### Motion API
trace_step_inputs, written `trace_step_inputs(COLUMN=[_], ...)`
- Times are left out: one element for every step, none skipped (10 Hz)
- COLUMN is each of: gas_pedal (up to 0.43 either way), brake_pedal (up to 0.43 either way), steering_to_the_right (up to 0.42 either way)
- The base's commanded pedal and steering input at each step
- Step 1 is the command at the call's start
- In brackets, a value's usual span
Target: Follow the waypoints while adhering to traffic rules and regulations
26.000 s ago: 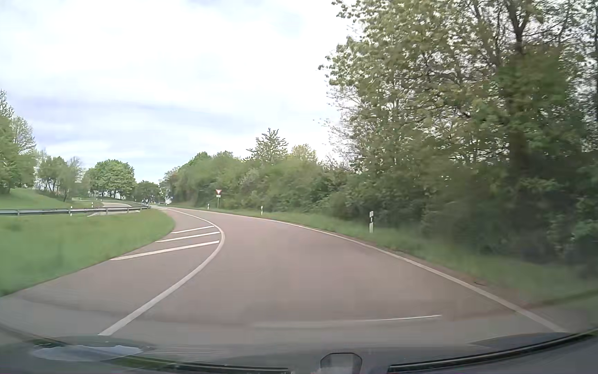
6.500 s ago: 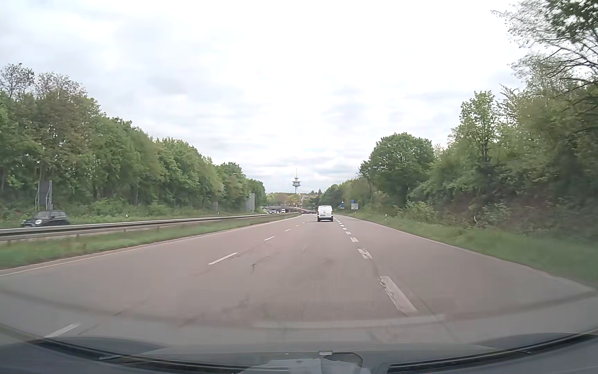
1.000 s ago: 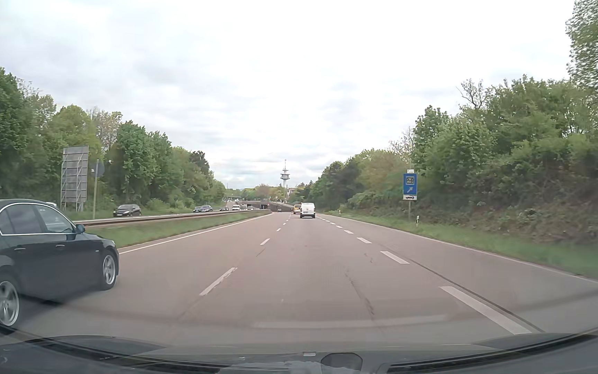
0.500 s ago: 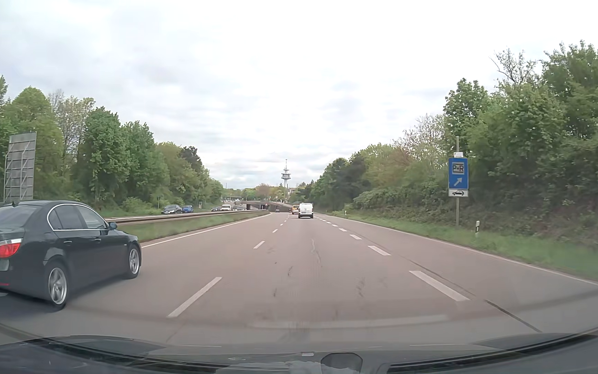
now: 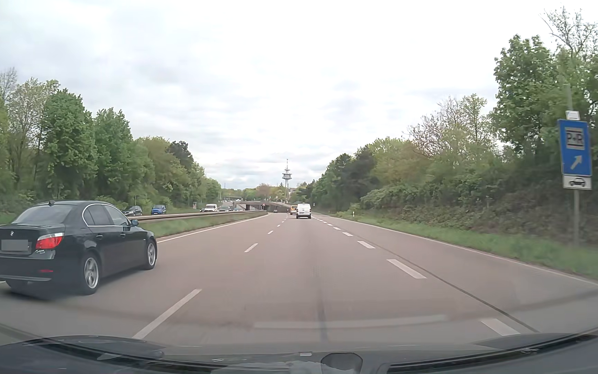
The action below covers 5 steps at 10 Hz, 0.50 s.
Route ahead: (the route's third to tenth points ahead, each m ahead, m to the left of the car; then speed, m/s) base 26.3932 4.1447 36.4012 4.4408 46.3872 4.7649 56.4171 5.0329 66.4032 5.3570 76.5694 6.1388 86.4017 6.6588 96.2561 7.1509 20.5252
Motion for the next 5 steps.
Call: trace_step_inputs(gas_pedal=[0.059, 0.059, 0.059, 0.059, 0.059], brake_pedal=[0.0, 0.0, 0.0, 0.0, 0.0], steering_to_the_right=[-0.001, -0.002, -0.002, -0.002, -0.002])
